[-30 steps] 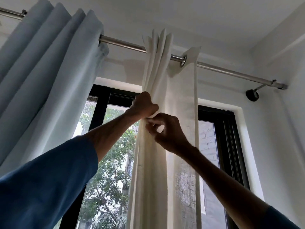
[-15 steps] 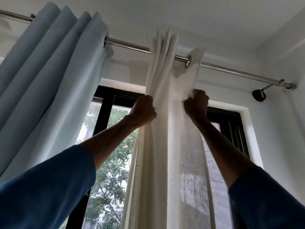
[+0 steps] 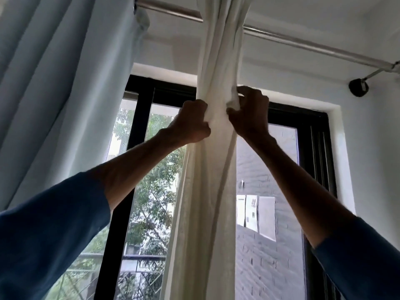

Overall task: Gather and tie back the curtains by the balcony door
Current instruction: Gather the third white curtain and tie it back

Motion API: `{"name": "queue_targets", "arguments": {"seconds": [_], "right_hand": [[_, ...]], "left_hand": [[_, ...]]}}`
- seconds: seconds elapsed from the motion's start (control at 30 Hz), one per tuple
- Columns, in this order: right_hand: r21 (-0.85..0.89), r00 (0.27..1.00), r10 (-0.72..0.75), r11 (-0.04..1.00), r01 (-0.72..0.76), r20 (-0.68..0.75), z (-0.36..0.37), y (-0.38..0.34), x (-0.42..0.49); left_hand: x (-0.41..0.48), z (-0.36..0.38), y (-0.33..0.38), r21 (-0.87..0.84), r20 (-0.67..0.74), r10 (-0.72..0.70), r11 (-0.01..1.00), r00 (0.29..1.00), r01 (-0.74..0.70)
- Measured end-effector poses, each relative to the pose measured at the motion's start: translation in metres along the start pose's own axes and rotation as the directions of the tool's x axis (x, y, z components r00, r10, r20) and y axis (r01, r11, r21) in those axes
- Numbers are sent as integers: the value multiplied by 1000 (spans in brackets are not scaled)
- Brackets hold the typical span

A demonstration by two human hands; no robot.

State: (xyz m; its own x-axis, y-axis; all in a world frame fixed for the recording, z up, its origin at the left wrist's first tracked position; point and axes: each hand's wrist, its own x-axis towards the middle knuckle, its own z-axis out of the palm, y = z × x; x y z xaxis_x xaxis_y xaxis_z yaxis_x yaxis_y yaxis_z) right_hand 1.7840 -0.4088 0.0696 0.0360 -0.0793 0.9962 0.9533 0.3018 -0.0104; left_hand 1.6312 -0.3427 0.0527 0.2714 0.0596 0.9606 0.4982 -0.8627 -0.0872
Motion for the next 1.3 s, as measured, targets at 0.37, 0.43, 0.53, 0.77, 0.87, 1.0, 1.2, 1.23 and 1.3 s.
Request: {"name": "queue_targets", "arguments": {"seconds": [0.37,0.43,0.53,0.77,0.87,1.0,1.2,1.23,1.3], "right_hand": [[-250,989,-59,968,23,-136,-55,55,-107],[-143,989,-131,982,121,-66,-42,34,-125],[25,981,-192,981,192,-12,-27,8,-150],[97,979,-178,981,168,100,-27,2,-173],[70,990,-100,993,94,100,-28,8,-176],[214,975,81,969,-125,205,-43,-2,-168],[67,991,40,997,-49,131,-36,7,-161],[36,996,-7,999,4,85,-34,10,-163],[-9,995,-95,995,95,38,-34,12,-169]], "left_hand": [[-53,23,16,26,-66,54,998,996,-52],[-60,26,24,7,-67,60,998,996,-59],[-72,29,32,-40,-71,77,996,995,-80],[-86,23,36,-83,-49,52,995,997,-56],[-86,18,39,-117,-28,37,992,999,-40],[-88,13,54,-289,1,-23,957,1000,22],[-84,10,54,-290,113,-6,956,994,39],[-86,10,54,-263,124,6,964,992,27],[-90,8,53,-221,121,0,975,993,27]]}}
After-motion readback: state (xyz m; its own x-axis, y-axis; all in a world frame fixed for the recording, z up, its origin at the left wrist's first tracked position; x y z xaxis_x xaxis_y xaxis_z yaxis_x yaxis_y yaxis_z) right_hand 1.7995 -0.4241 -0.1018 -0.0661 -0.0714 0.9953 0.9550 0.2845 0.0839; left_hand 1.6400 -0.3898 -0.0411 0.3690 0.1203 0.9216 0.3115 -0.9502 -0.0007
